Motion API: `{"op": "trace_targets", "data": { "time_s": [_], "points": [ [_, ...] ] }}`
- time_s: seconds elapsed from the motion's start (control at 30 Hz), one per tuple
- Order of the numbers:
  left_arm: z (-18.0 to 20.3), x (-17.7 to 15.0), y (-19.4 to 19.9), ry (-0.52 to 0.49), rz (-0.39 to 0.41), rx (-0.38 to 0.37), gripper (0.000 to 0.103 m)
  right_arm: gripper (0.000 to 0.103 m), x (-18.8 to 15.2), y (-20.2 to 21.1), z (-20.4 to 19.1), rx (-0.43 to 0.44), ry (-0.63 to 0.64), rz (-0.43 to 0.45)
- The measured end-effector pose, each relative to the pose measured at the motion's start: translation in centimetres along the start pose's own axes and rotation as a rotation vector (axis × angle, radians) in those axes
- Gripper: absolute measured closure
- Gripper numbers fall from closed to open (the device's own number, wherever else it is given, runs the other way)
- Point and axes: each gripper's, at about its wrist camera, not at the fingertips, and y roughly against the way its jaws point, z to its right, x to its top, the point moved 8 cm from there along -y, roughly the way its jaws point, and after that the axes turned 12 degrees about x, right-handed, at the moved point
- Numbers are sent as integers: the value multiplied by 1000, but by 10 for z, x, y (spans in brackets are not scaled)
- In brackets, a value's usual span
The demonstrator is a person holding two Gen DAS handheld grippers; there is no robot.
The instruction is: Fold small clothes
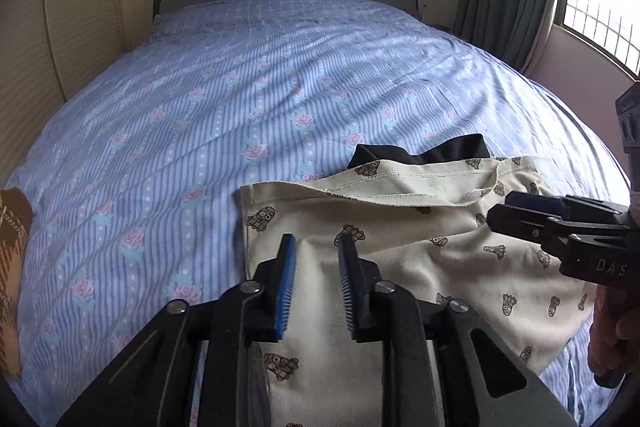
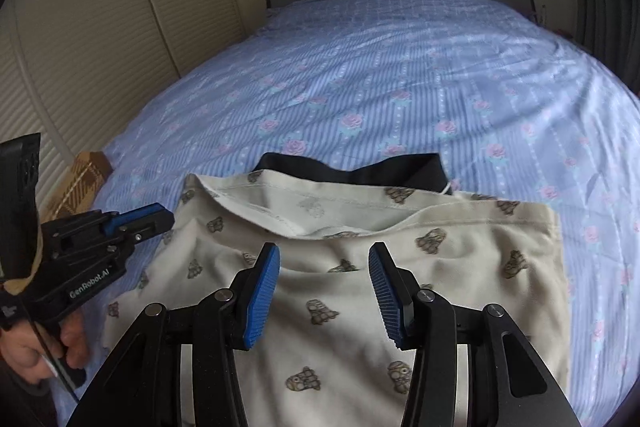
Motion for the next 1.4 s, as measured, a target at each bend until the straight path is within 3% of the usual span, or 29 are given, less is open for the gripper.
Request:
{"op": "trace_targets", "data": {
  "time_s": [0.23,0.3,0.33,0.37,0.4,0.57,0.67,0.77,0.87,1.07,1.3,1.4],
  "points": [
    [-14,4,18,82,14,14,69,56,4,-19,15,200,-364,11],
    [-20,6,21,100,15,15,69,66,4,-27,21,233,-453,10],
    [-23,6,22,105,15,18,69,72,6,-31,24,240,-485,8],
    [-26,6,23,108,13,22,69,90,8,-34,24,246,-504,10],
    [-29,7,24,113,12,24,69,97,10,-36,25,246,-512,15],
    [-42,8,22,142,7,33,69,99,36,-47,29,211,-498,53],
    [-44,5,18,147,-7,27,69,99,41,-56,39,170,-513,26],
    [-45,1,20,131,-9,20,69,96,45,-45,32,149,-410,-6],
    [-46,-1,25,144,1,25,67,72,49,-29,16,107,-192,-37],
    [-42,-3,40,208,53,124,49,72,43,-17,-19,67,282,-155],
    [-30,-15,44,314,1,103,49,72,22,-26,-45,59,653,-297],
    [-23,-18,46,309,-2,103,49,72,11,-34,-47,1,773,-347]
  ]
}}
